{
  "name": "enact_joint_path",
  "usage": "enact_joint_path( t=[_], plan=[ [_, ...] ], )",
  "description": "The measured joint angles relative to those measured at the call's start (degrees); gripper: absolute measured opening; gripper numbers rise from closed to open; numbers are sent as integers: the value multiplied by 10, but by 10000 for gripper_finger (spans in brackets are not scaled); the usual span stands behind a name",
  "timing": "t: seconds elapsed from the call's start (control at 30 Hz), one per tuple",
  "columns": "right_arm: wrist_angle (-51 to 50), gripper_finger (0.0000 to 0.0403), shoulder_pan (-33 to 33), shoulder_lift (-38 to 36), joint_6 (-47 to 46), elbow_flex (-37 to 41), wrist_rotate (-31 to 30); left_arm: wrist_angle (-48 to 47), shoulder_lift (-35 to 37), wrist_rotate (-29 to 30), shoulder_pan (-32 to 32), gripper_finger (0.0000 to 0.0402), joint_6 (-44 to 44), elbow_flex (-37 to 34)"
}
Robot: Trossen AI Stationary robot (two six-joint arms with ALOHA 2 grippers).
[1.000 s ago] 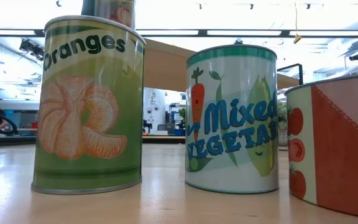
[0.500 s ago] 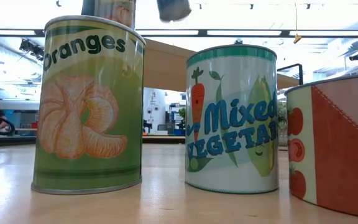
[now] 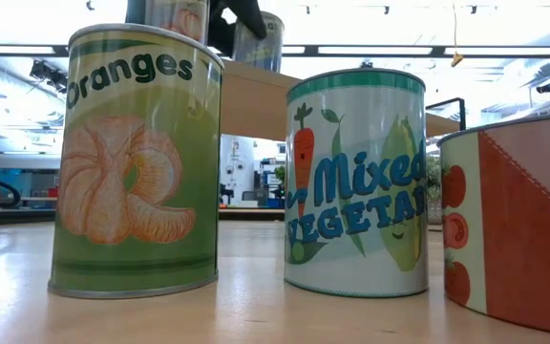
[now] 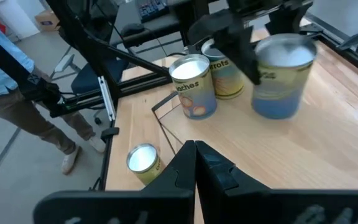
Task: Pick and place cans onto a shelf
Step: Put the canned peas on the shelf
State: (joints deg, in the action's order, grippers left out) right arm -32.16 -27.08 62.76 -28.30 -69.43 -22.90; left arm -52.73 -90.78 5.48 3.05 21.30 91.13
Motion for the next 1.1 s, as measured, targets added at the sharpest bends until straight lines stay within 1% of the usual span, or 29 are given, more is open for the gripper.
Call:
enact_joint_path(
  t=[0.23,0.37,0.7,0.87,1.1],
  plan=[
    [4,10,4,0,6,0,4,-50,-5,-3,-1,306,1,0],
    [8,10,6,0,11,0,5,-64,-5,-3,-2,306,1,0],
    [9,10,6,0,15,0,5,-73,-5,-9,-5,310,-3,0],
    [9,10,6,0,15,0,5,-76,-5,-10,-18,314,-36,0],
    [9,10,6,0,15,0,5,-75,-5,-13,-26,315,-52,0]
  ],
)
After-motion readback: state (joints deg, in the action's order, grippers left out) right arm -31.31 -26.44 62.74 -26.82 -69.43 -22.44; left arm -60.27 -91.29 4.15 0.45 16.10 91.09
